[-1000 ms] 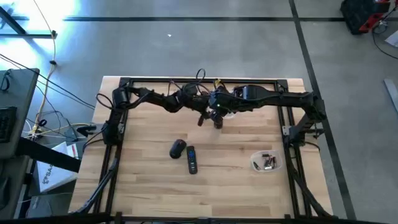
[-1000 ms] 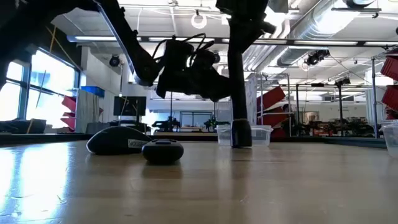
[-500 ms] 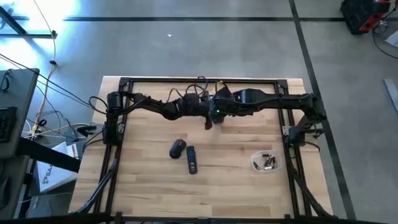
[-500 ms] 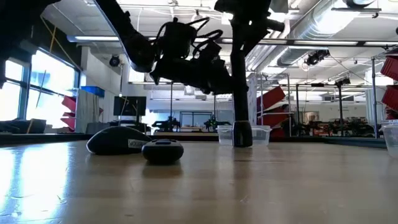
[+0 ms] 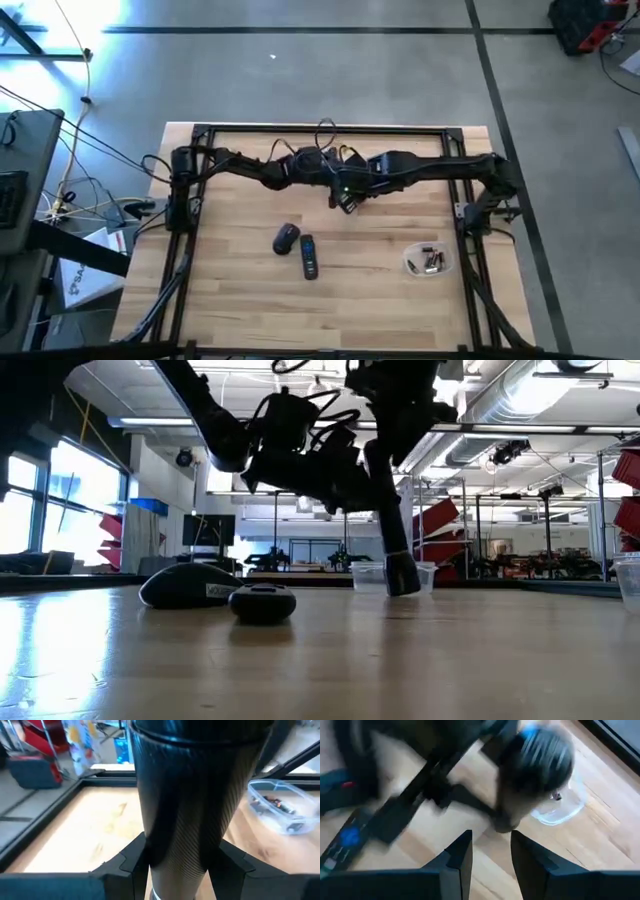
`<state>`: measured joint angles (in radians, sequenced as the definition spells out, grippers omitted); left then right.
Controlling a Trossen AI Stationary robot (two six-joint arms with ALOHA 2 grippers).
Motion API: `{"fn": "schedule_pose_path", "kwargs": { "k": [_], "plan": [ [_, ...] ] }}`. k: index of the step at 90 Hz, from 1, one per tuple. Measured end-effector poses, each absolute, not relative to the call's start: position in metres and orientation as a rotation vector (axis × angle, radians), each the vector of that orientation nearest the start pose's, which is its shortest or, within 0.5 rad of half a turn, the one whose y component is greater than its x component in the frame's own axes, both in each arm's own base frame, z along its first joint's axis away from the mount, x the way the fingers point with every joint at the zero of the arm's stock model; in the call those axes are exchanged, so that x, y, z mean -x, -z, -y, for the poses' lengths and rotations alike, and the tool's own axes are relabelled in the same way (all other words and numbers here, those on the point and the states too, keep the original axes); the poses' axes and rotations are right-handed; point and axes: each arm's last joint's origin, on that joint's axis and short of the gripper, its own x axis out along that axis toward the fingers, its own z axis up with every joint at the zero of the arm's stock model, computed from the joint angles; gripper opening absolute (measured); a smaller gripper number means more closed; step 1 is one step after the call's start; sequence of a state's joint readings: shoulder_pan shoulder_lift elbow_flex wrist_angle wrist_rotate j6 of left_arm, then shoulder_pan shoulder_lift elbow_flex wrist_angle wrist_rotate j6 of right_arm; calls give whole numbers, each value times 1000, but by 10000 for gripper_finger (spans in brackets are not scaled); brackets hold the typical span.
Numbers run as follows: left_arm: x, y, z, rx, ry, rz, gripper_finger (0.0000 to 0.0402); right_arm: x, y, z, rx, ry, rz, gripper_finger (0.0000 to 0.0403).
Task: Insert battery
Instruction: Close the flashlight using its cover
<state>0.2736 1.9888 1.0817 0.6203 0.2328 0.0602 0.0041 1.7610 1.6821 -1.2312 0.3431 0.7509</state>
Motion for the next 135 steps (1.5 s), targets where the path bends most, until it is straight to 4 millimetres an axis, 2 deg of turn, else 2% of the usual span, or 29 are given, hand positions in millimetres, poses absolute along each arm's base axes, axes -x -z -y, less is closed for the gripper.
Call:
{"fn": "schedule_pose_path", "kwargs": {
  "k": [19,31,44,54,77,93,102,135],
  "plan": [
    [-395,-166,-115,12,105,-304,133,-320,-340,2,-343,673,-1078,112],
    [-394,-174,-106,-20,171,-305,133,-309,-358,7,-251,598,-1024,147],
    [-397,-185,-91,-66,211,-345,133,-312,-370,10,-96,481,-952,183],
    [-404,-193,-82,-118,232,-377,133,-315,-371,9,2,368,-953,194],
    [-412,-198,-69,-188,242,-390,133,-315,-371,6,44,233,-982,193],
    [-416,-199,-69,-162,235,-347,187,-316,-370,6,39,139,-986,193],
    [-418,-191,-71,-143,228,-355,199,-316,-371,9,60,113,-987,193],
    [-418,-193,-69,-128,224,-347,188,-308,-366,25,56,65,-1074,193]
  ]
}}
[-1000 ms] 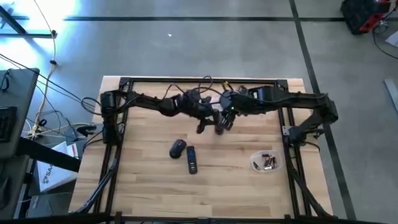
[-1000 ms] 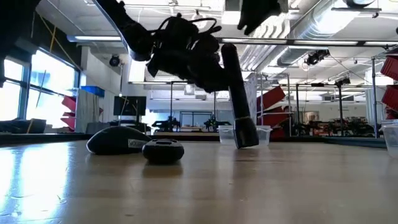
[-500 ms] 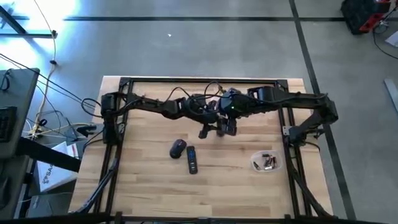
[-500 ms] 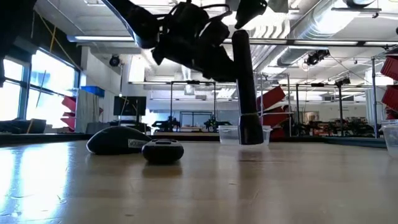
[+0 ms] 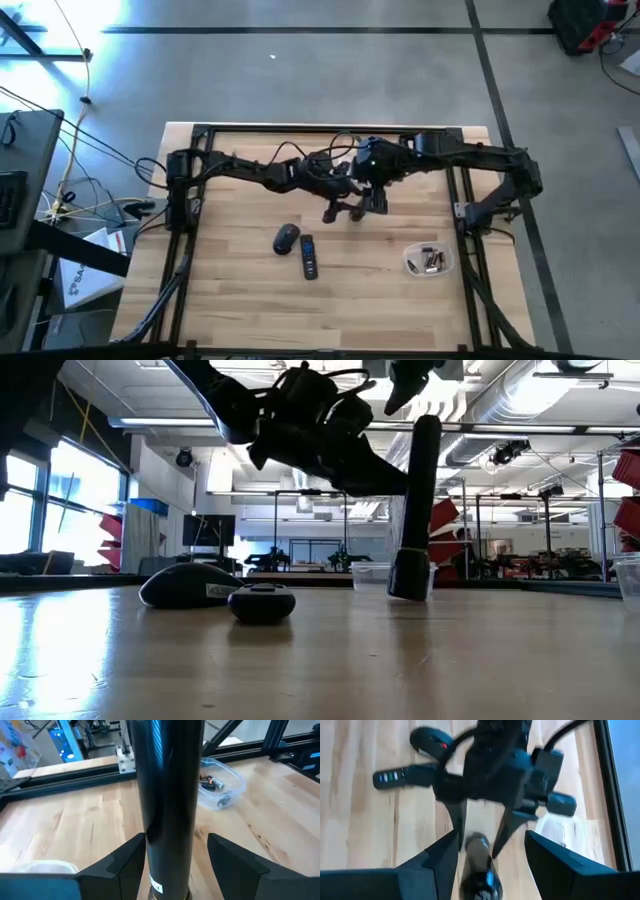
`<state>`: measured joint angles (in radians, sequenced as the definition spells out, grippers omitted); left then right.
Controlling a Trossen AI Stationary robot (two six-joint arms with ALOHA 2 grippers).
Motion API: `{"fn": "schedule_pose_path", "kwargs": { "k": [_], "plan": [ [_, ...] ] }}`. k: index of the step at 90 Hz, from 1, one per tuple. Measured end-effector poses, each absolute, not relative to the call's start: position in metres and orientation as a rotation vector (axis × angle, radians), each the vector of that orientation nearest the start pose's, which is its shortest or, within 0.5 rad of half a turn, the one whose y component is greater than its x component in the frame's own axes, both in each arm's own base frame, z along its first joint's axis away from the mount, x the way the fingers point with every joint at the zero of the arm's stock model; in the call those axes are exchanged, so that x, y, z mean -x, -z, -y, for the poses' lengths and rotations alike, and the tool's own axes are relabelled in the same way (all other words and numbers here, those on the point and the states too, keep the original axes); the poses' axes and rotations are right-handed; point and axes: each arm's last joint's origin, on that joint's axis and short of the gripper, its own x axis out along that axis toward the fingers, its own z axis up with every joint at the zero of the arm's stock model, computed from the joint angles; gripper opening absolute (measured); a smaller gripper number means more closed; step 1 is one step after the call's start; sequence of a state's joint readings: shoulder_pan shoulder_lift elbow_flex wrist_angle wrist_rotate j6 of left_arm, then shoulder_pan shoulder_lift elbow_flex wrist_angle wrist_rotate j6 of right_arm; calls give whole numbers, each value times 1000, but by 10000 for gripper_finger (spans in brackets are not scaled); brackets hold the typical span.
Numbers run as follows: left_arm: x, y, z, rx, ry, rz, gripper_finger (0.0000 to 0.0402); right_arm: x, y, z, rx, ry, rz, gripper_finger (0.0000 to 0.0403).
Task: Insert battery
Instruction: Close the flashlight using its cover
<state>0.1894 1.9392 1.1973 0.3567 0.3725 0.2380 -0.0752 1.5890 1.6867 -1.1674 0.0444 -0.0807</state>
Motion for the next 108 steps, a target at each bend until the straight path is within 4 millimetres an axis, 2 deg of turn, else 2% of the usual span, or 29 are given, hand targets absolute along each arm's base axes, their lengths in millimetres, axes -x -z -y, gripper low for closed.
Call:
{"fn": "schedule_pose_path", "kwargs": {
  "k": [44,66,95,108],
  "plan": [
    [-420,-189,-69,-125,221,-335,188,-304,-365,25,74,52,-1115,193],
    [-431,-167,-71,-70,216,-280,188,-301,-363,24,83,-4,-1157,193],
    [-435,-154,-71,-57,211,-265,187,-300,-363,27,174,-77,-1160,193],
    [-435,-150,-71,-49,209,-278,162,-299,-361,36,160,-110,-1159,193]
  ]
}}
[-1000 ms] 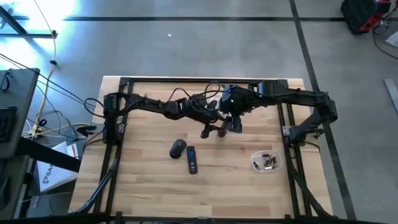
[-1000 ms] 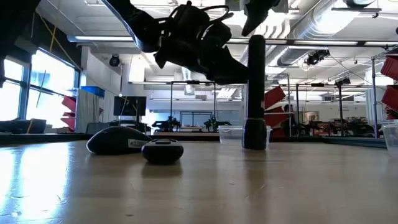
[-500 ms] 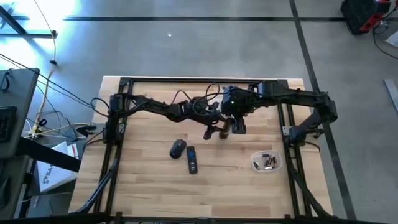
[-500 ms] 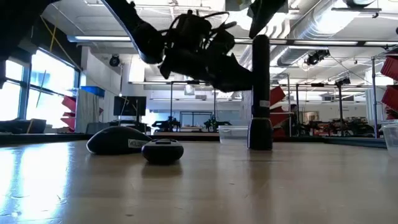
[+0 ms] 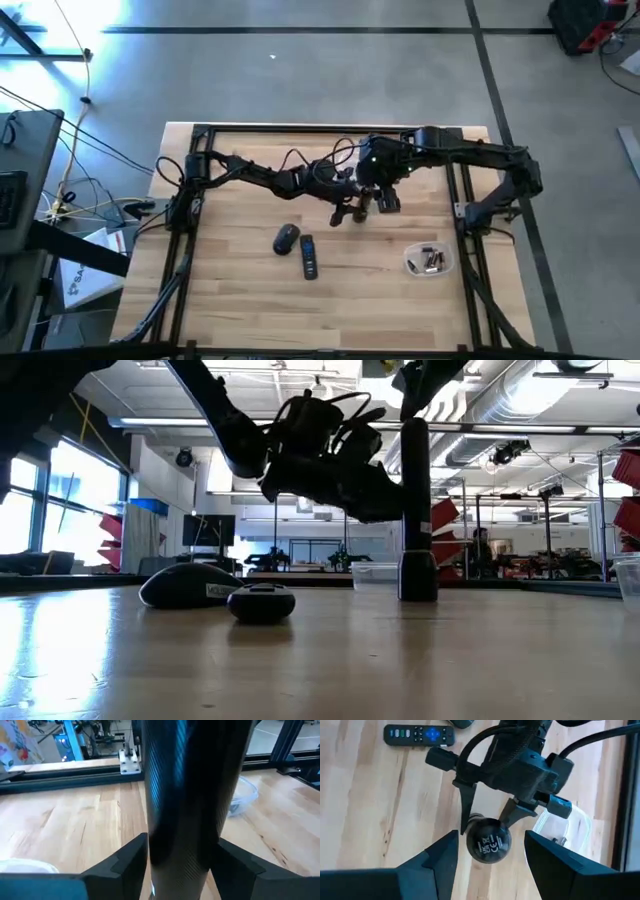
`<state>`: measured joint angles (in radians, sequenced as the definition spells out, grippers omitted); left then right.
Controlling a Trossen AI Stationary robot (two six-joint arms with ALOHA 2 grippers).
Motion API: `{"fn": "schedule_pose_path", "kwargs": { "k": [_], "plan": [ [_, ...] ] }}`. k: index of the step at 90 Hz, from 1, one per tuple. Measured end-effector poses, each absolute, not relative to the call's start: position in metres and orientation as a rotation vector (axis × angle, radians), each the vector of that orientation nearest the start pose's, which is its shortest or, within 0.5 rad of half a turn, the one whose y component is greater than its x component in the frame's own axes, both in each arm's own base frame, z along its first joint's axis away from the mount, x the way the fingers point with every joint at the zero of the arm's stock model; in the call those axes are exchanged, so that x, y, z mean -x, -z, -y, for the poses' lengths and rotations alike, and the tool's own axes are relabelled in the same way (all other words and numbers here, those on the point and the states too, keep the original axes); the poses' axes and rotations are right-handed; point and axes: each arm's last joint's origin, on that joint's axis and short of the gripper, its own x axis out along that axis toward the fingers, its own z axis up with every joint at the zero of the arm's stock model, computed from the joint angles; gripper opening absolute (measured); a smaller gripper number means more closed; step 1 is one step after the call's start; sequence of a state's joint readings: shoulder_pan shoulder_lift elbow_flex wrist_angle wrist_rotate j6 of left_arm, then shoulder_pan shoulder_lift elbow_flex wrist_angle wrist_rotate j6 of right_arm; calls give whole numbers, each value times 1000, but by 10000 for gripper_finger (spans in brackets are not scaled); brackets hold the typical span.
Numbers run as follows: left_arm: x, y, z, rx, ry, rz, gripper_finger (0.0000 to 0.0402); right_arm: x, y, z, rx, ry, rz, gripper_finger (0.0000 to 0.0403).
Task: Insert battery
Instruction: Close the flashlight using its cover
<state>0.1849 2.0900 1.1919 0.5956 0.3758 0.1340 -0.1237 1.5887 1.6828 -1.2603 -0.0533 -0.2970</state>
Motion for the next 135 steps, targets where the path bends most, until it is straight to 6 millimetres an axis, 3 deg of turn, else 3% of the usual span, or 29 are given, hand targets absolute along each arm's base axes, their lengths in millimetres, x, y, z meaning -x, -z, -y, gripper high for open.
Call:
{"fn": "schedule_pose_path", "kwargs": {
  "k": [10,23,56,84,109,135],
  "plan": [
    [-436,-150,-68,-61,215,-284,137,-299,-349,41,141,-147,-1179,193],
    [-436,-149,-67,-64,205,-292,135,-302,-337,41,163,-170,-1185,192],
    [-435,-148,-67,-86,199,-314,135,-302,-333,45,180,-188,-1185,191],
    [-435,-147,-68,-69,179,-324,135,-302,-333,44,149,-186,-1178,125],
    [-435,-147,-71,-55,92,-331,135,-303,-333,47,40,7,-1204,125],
    [-436,-148,-73,-40,12,-313,135,-317,-317,50,-252,325,-1225,126]
  ]
}}
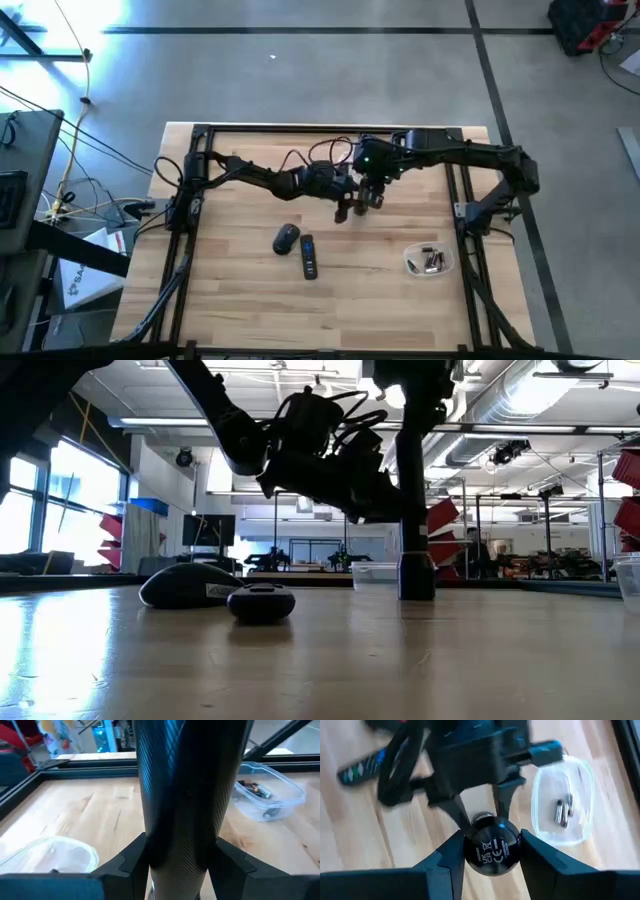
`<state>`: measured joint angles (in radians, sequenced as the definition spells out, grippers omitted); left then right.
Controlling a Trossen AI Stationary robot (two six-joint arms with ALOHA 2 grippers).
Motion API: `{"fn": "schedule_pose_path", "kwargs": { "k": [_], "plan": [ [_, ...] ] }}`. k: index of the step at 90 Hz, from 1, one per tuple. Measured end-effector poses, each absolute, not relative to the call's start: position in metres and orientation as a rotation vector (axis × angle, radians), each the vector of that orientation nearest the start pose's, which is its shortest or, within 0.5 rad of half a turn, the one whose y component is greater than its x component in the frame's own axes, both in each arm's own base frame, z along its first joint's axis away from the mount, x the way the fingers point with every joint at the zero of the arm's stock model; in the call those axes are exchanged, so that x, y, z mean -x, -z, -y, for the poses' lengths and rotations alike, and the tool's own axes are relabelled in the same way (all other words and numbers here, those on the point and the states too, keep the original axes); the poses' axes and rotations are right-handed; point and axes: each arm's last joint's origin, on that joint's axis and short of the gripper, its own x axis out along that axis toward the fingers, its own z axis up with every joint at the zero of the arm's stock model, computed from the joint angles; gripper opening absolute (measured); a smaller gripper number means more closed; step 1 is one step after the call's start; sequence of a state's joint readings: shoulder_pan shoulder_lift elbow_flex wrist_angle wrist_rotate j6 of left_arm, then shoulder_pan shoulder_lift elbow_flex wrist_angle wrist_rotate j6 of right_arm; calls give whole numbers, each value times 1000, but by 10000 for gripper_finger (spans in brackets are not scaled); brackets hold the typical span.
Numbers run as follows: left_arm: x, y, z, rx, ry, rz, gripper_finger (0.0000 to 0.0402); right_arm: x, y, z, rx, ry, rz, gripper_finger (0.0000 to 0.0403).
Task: Insert battery
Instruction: Close the flashlight using its cover
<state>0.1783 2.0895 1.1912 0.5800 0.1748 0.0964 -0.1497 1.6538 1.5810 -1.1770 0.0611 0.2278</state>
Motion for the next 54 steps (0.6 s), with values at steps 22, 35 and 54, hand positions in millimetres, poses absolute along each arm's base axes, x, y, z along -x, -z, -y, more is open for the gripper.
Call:
{"fn": "schedule_pose_path", "kwargs": {
  "k": [22,35,54],
  "plan": [
    [-435,-149,-76,-30,2,-313,135,-319,-324,47,-445,509,-1131,130],
    [-436,-148,-76,-46,16,-323,135,-315,-331,46,-445,486,-1179,164],
    [-435,-147,-74,-79,109,-331,135,-309,-359,42,-89,177,-1222,226]
  ]
}}
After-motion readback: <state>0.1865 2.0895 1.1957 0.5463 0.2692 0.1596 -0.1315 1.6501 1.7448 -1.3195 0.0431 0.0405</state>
